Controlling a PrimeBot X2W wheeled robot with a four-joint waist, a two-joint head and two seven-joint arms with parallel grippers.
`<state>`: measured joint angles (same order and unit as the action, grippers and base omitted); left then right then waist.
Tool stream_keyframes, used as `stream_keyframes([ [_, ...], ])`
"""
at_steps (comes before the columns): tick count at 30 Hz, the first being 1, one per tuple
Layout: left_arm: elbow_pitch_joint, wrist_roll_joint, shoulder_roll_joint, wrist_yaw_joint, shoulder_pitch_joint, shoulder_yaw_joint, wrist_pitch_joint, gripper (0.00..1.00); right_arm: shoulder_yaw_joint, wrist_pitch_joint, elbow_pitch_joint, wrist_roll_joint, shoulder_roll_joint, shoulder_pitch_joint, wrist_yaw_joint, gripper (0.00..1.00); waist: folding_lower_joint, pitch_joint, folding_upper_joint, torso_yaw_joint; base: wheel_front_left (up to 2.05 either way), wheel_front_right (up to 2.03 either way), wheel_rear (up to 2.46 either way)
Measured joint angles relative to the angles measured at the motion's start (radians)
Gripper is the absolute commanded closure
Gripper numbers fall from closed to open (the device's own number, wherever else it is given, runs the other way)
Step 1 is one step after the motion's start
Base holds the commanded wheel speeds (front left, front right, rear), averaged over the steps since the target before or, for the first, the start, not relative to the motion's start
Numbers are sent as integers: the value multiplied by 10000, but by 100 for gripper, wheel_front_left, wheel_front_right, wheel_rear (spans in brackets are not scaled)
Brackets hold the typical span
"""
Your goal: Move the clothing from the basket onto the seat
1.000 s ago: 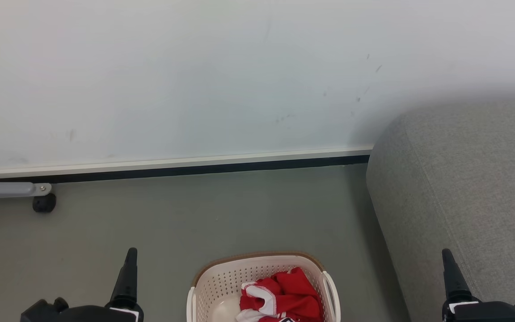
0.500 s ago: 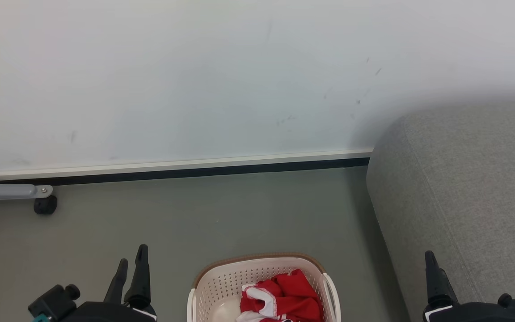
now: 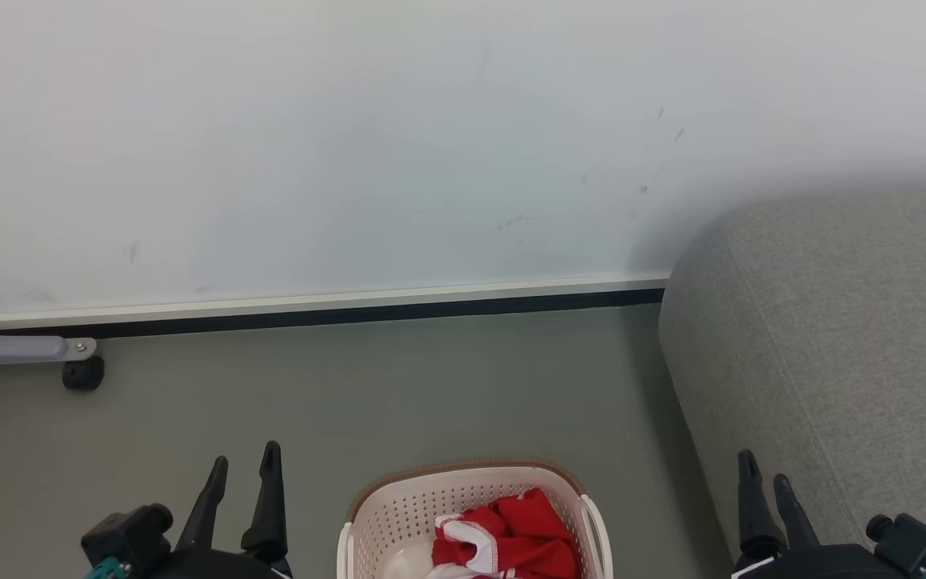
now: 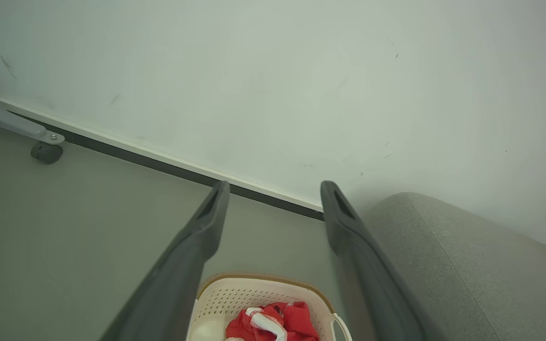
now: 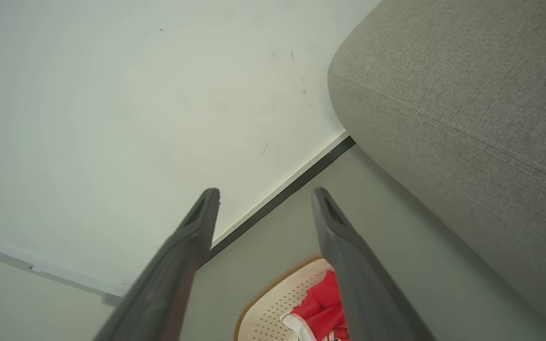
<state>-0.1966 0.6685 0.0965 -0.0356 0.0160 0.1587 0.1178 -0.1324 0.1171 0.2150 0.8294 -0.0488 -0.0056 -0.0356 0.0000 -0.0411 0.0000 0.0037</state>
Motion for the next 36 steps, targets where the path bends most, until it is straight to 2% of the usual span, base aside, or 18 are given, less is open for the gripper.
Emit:
stream_keyframes([
  [18,77,-2479,77,-441,-258,374,667,0,-719,635,-146,-2282,-86,197,-360,0,0,-107,0,-17,0,0,0],
  [36,-29,-4149,92,-616,-570,573,1306,0,-1363,1294,-257,-4424,-182,584,-614,0,0,-275,0,-9,0,0,0],
])
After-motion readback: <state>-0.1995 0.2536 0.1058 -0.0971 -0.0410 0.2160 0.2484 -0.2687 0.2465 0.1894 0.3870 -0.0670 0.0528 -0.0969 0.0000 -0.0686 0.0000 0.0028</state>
